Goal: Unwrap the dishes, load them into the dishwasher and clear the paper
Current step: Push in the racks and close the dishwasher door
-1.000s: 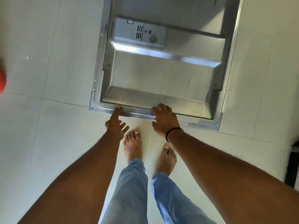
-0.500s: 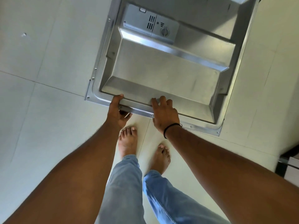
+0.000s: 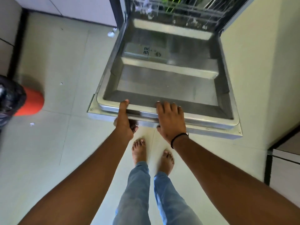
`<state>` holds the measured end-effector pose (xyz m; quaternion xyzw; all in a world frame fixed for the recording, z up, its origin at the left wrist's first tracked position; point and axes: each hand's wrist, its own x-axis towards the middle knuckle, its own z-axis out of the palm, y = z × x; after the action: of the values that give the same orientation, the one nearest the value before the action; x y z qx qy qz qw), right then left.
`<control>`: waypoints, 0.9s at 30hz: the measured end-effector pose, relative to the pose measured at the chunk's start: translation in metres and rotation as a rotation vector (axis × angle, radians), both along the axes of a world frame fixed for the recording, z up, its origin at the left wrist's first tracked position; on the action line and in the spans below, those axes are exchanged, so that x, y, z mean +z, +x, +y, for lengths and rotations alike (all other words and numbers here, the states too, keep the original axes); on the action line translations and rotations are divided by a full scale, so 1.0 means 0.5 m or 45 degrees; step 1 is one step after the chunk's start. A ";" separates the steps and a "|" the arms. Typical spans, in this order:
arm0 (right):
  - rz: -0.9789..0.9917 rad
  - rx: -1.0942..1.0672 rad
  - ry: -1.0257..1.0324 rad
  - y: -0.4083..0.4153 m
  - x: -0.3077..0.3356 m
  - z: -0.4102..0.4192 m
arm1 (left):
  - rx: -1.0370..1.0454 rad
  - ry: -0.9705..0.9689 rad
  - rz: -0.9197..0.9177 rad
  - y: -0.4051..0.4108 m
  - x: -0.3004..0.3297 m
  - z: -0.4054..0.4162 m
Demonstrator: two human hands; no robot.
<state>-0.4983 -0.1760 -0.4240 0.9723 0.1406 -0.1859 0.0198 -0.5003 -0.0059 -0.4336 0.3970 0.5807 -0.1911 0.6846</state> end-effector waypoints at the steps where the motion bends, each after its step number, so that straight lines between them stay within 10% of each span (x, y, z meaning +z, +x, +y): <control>1: -0.013 -0.013 0.000 0.008 0.023 0.003 | -0.012 0.005 0.002 0.012 0.022 0.001; 10: -0.235 -0.067 0.018 0.156 0.273 0.007 | -0.104 0.025 -0.019 0.176 0.298 0.018; 27: 0.139 -0.025 0.037 0.397 0.500 -0.008 | -0.484 0.055 -0.054 0.365 0.533 0.024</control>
<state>-0.2997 -0.1799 -0.1741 0.9622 0.1345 -0.2366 -0.0038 -0.3179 0.0062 -0.1673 0.5180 0.4847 -0.2960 0.6397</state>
